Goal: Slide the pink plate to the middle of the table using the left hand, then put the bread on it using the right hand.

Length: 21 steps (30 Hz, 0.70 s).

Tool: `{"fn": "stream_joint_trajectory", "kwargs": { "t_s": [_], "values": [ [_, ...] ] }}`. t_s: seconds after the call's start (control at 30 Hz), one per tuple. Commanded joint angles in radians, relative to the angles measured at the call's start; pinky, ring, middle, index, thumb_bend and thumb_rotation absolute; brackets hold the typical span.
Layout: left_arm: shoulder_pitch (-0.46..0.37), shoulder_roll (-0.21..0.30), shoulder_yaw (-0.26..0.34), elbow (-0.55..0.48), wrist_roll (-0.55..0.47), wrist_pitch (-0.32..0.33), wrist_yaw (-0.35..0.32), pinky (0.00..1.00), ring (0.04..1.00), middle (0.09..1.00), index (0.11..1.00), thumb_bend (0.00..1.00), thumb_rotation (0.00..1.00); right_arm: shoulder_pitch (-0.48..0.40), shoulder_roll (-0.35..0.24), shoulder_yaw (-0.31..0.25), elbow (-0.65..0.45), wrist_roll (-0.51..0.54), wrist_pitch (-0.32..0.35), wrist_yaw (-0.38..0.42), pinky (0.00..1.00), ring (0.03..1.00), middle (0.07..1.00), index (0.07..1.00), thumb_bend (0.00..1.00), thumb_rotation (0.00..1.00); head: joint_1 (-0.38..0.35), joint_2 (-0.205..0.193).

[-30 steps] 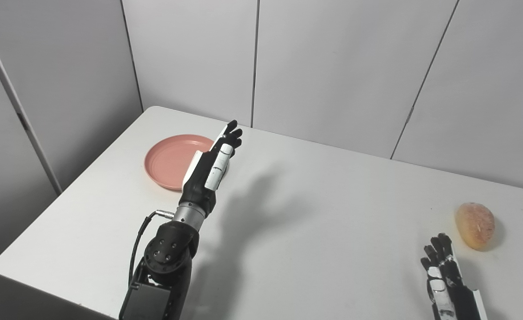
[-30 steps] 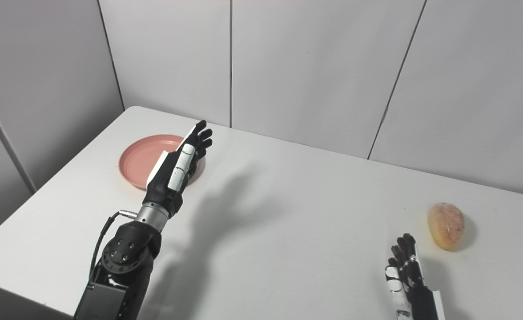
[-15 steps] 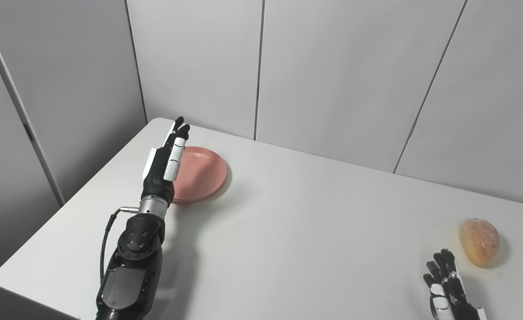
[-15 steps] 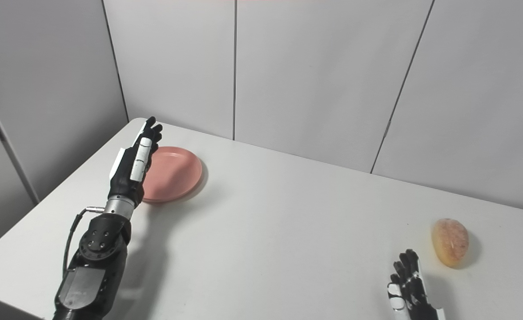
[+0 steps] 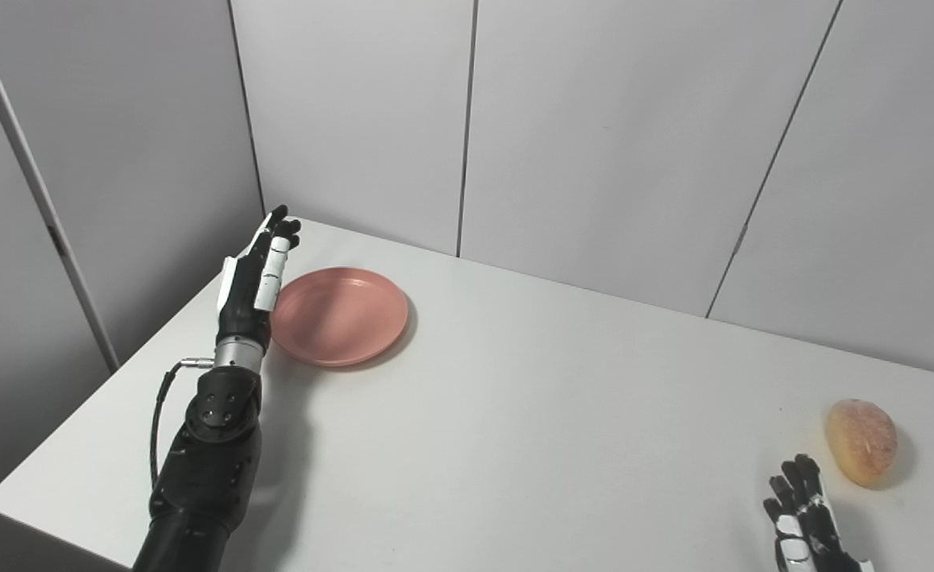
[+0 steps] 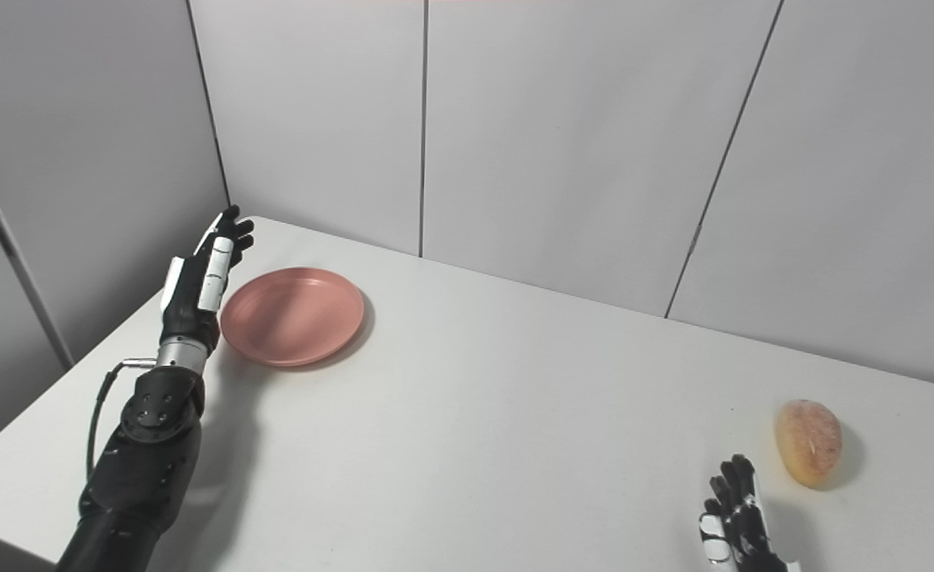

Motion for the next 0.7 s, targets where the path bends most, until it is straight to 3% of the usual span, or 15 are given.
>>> {"fn": "stream_joint_trajectory", "kwargs": {
  "t_s": [0.0, 0.67],
  "values": [
    [-0.068, 0.037, 0.004, 0.009, 0.004, -0.047, 0.021, 0.95, 0.902, 0.902, 0.912, 0.70, 1.00, -0.016, 0.009, -0.002, 0.003, 0.013, -0.020, 0.004, 1.00, 1.000, 1.000, 1.000, 0.45, 0.73, 0.000, 0.000],
    [-0.130, 0.087, -0.003, 0.283, -0.011, -0.121, 0.048, 0.92, 0.898, 0.894, 0.896, 0.71, 1.00, -0.007, 0.010, -0.003, -0.026, -0.005, -0.013, -0.010, 1.00, 1.000, 1.000, 1.000, 0.43, 0.75, 0.006, 0.008]
  ]
}}
